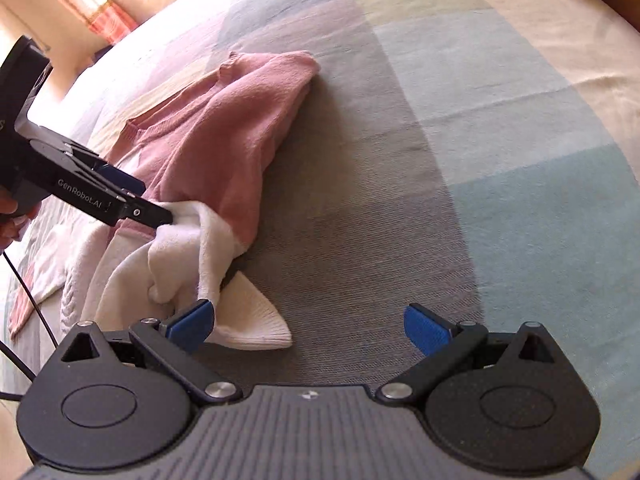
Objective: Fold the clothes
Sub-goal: 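Grasp the other cream sleeve cuff with the right tool and pull it outward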
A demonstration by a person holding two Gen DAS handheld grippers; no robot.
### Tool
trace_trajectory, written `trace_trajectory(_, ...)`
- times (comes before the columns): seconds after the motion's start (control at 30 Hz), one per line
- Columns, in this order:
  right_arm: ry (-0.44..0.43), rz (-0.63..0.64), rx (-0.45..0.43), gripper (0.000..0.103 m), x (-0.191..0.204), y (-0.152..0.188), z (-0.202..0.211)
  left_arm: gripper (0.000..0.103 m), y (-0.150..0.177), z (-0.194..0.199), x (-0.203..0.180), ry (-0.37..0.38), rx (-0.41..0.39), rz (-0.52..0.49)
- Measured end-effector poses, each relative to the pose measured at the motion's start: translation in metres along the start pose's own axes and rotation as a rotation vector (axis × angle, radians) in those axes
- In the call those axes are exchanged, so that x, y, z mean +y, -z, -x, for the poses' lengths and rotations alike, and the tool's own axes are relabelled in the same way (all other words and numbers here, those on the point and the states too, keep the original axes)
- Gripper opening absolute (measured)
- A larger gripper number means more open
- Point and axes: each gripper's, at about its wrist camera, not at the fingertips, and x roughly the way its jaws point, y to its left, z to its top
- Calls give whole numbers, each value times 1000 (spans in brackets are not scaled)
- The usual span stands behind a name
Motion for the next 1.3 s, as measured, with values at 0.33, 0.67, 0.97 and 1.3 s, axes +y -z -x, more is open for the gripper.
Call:
trace_trajectory(0.33,5,342,58,39,62,-2,-33,74,15,22,17,49,-87,37)
trace_trajectory(0.67,387,414,46,15,22,-6,18,74,15,31,-25,119,-114,50)
trace_trajectory(0.97,802,505,-35,15,-48,-38,69,74,6,28,-37,137,-132,55)
trace_trajectory(1.3,1026,566,-160,15,-101,-84,101,74,-9,28,-44,151,-154,52)
